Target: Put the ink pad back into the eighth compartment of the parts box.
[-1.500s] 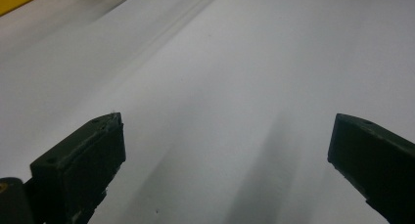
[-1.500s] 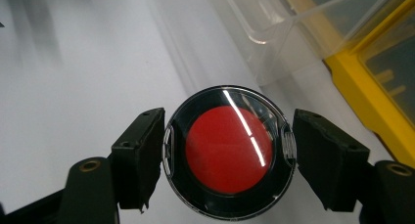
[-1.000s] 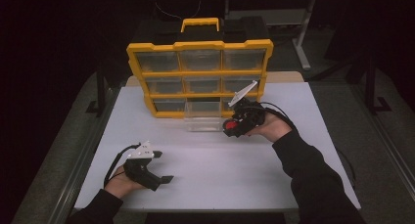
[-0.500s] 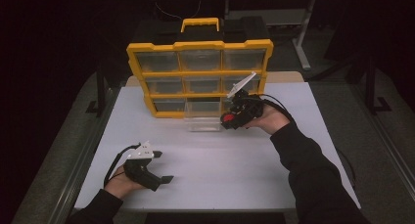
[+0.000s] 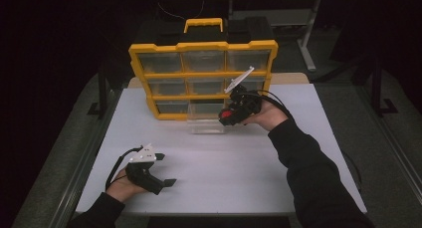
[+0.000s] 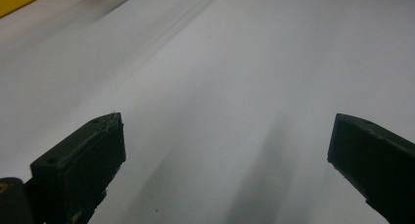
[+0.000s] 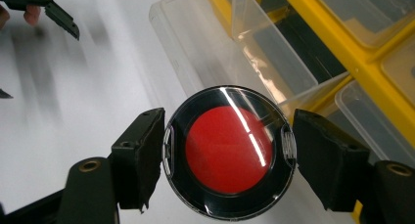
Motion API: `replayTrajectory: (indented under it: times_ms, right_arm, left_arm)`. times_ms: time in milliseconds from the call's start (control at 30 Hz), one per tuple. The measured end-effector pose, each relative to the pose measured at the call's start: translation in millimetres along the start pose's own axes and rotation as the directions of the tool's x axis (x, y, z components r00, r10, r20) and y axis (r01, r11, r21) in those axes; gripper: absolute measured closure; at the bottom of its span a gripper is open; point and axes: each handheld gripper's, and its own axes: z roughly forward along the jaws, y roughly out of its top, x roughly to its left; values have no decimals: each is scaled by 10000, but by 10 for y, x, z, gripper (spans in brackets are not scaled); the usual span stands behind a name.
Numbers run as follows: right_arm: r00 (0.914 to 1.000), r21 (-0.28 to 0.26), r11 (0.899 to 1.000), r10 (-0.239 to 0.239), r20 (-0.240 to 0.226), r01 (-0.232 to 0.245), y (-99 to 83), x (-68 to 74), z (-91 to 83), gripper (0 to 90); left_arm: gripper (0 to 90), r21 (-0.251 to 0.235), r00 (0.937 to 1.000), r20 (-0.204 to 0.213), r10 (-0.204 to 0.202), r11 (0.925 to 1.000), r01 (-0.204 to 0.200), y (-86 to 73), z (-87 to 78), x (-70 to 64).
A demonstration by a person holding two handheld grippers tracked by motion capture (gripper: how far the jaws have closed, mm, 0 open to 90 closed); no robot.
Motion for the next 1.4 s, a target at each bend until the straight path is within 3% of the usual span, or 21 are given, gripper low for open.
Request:
replayTrajectory:
  times_ms: [633, 1000, 1400]
  right_arm:
    - [10000, 8, 10000, -6, 50, 6, 245, -41, 112, 288]
    - [10000, 83, 10000, -48, -45, 48, 455, -37, 314, 287]
    - [10000, 222, 9997, -38, -59, 40, 539, -53, 511, 287]
  left_arm:
    - [0, 3, 10000, -15, 89, 10000, -89, -1, 3, -5]
    - [0, -29, 9999, 21, 137, 9999, -137, -2, 2, -14]
    - [0, -41, 9998, 5, 176, 9998, -176, 0, -1, -17]
